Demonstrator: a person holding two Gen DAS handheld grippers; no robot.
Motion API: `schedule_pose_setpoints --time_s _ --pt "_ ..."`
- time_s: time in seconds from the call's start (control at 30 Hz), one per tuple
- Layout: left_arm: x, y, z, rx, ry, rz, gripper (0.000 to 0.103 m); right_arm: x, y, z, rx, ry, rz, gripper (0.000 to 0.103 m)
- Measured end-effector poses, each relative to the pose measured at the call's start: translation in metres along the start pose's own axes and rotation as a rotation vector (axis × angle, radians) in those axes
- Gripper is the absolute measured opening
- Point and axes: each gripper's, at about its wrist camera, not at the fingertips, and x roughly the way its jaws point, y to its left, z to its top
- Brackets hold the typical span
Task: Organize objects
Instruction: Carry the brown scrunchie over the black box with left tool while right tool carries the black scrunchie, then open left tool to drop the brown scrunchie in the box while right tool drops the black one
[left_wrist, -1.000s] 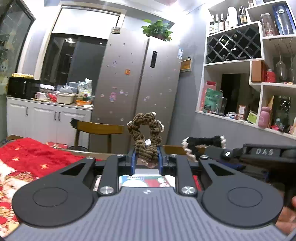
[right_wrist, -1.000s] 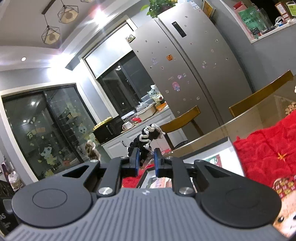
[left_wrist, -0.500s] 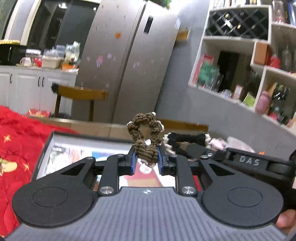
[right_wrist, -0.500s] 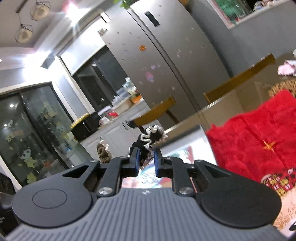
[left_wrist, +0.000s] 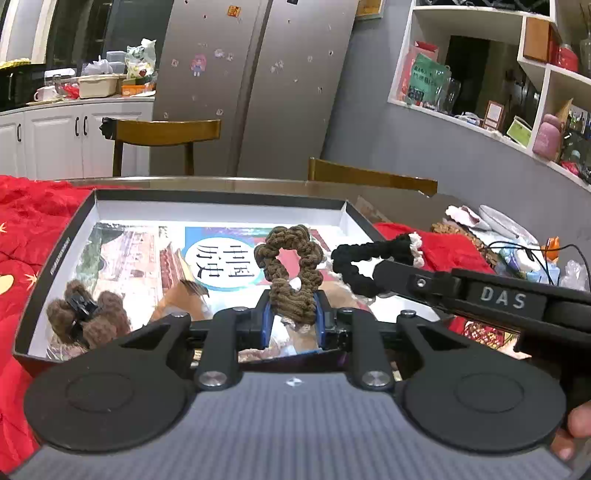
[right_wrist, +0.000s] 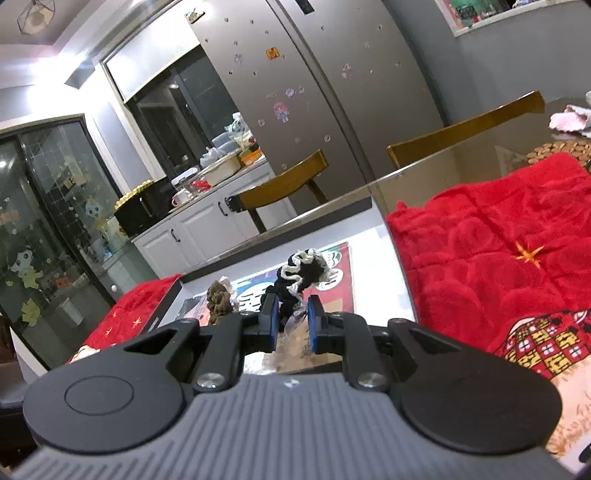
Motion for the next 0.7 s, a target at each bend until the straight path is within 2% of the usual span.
schedule_pose_setpoints --time_s 0.7 --pt "-0.0028 0.0067 -0.0051 0.001 0.043 0.031 0.024 -0.0033 0.0032 -0.0017 0.003 0.024 0.017 0.021"
